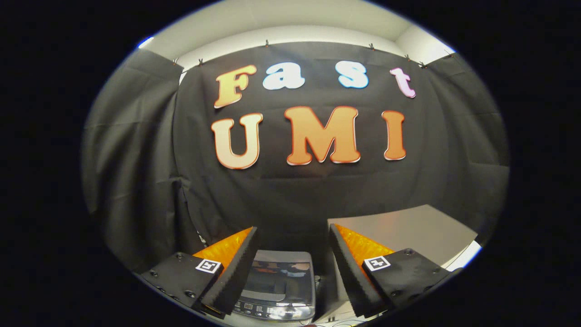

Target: Put the clothes into the washing machine and then close the washing machine lid.

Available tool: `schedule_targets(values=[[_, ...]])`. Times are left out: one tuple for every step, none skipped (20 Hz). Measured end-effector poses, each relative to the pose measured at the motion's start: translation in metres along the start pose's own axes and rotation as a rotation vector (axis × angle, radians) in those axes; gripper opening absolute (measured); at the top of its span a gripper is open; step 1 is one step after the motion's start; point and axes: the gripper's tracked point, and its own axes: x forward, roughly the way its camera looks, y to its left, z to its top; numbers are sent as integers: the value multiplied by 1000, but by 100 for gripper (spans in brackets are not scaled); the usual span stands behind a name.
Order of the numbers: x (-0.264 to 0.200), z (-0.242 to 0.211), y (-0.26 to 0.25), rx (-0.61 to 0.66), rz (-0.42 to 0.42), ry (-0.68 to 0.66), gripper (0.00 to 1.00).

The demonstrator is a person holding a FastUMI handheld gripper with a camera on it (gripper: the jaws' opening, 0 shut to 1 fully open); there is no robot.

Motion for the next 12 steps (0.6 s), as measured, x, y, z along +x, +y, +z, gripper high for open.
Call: schedule_targets(values=[[-18, 13, -14, 0, -9, -13, 99], [-34, 25, -31, -7, -29, -28, 99], [-47, 37, -49, -25, -44, -49, 99], [-58, 46, -66, -43, -64, -67, 99], [-72, 52, -81, -54, -80, -79, 99], [-83, 55, -95, -57, -87, -85, 99], [-97, 57, -107, -56, -88, -89, 99], [-110, 57, -118, -50, -87, -94, 99], [-123, 59, -131, -41, -83, -95, 99], [-135, 60, -141, -35, -74, -98, 99], [-146, 59, -154, -30, -70, -101, 99], [-155, 58, -163, -29, -62, -104, 99]])
